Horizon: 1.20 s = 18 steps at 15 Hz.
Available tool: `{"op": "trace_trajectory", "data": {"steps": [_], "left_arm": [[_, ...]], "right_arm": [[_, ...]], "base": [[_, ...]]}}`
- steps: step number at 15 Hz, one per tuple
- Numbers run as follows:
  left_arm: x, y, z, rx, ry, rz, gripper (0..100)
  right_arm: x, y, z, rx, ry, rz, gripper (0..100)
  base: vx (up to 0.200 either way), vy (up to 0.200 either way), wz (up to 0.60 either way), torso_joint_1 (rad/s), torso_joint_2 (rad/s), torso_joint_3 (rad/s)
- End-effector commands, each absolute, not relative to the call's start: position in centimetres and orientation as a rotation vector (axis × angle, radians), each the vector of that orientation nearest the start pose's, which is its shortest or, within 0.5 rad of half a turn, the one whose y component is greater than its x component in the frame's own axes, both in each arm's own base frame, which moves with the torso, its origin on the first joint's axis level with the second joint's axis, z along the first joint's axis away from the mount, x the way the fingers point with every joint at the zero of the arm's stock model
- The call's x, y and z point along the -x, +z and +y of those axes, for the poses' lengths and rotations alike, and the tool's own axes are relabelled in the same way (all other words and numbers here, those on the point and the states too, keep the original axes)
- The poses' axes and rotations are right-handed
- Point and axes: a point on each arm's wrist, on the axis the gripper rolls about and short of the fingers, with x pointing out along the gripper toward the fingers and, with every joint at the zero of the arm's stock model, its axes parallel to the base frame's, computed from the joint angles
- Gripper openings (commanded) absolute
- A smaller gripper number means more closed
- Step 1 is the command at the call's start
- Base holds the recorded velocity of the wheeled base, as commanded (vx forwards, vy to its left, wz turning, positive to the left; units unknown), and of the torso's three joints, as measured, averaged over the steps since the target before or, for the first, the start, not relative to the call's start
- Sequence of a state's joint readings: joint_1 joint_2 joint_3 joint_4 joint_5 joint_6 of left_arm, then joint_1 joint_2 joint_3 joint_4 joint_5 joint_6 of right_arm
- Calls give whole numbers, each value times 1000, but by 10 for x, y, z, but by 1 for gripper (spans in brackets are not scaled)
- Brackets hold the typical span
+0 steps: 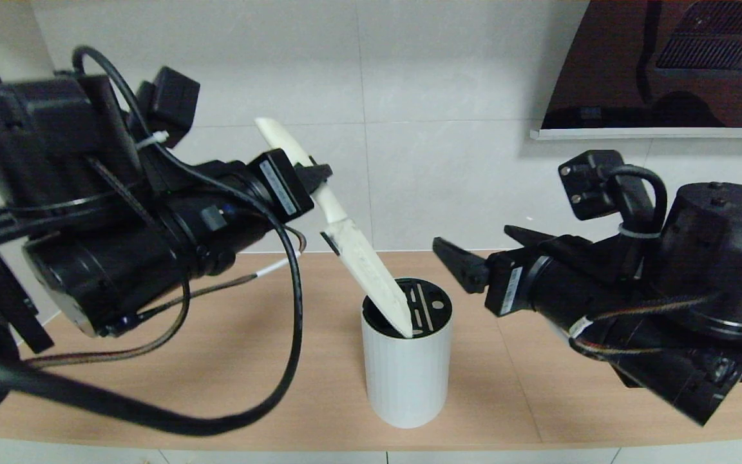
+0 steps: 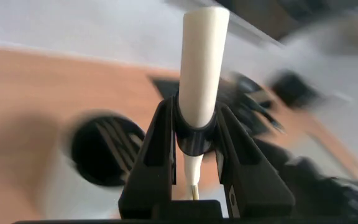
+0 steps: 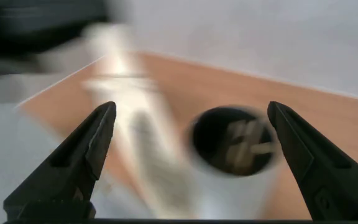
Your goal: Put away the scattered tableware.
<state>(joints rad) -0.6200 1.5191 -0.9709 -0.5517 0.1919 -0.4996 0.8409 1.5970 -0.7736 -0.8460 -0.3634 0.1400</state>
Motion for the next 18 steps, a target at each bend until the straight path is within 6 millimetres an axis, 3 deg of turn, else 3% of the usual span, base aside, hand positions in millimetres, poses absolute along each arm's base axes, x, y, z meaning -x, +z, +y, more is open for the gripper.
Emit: {"op": "trace_trajectory", "data": {"steps": [1, 4, 8, 10, 12, 18], "left_arm": [[-229, 291, -157, 419, -368, 34, 0], [-223, 284, -172, 343, -278, -12, 0], [-241, 286, -186, 240, -150, -174, 0], [-243, 261, -210, 204, -164, -113, 0], [-254, 240, -221, 194, -111, -80, 0], [-258, 231, -230, 206, -119, -78, 0]], "right_arm": [[-206, 236, 173, -161, 369, -21, 100], [-216, 234, 164, -146, 336, -17, 100], [-221, 229, 164, -135, 323, -4, 100], [-226, 225, 163, -128, 309, 8, 100], [-228, 221, 164, -122, 306, 19, 100], [-229, 219, 165, -118, 306, 26, 100]], "base": [[0, 0, 0, 0, 0, 0], [0, 0, 0, 0, 0, 0], [0, 0, 0, 0, 0, 0], [0, 0, 0, 0, 0, 0], [0, 0, 0, 0, 0, 0], [0, 0, 0, 0, 0, 0]]}}
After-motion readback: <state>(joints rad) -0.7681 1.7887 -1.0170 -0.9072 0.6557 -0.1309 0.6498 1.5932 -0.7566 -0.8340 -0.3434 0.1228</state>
